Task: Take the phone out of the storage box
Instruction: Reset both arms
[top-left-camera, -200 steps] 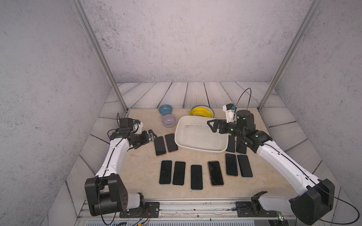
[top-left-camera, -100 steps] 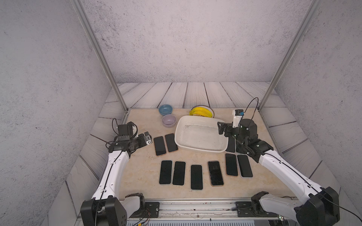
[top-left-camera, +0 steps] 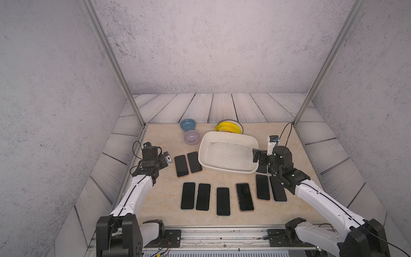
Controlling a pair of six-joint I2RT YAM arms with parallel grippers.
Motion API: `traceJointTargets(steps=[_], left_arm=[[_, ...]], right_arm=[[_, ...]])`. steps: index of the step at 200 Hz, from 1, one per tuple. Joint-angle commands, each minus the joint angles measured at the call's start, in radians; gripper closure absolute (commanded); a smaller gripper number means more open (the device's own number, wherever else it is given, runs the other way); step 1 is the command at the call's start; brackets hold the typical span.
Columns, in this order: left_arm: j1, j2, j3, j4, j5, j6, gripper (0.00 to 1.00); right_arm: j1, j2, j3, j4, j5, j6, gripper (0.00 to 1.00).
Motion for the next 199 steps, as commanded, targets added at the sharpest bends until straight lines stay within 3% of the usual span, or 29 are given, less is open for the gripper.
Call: traceJointTargets(steps=[1,28,53,102,120,199], left_arm=[[-0.006,0.019,-0.005,0.121,-0.119,0.067,0.02],[-0.003,0.012,0.007,0.128,-0.131,0.21,0.02],[0.019,-0.009,-0.089,0.245,-0.104,0.309,0.02],[0.032,0.098,-0.182,0.472,-0.012,0.296,0.02],[0.03,0.148,-0.202,0.564,-0.028,0.27,0.01],[-0.001,0.267,-0.154,0.626,-0.097,0.301,0.01]], right_arm=[[-0.044,-0.024,-0.056,0.06,0.069,-0.001,0.0],[-0.116,-0.032,-0.106,0.086,0.098,-0.022,0.0],[-0.171,-0.004,-0.134,0.117,0.115,-0.021,0.0],[-0.214,0.116,-0.132,0.191,0.114,-0.057,0.0],[-0.225,0.151,-0.104,0.187,0.11,-0.093,0.0],[-0.298,0.313,-0.133,0.351,0.068,-0.198,0.0]])
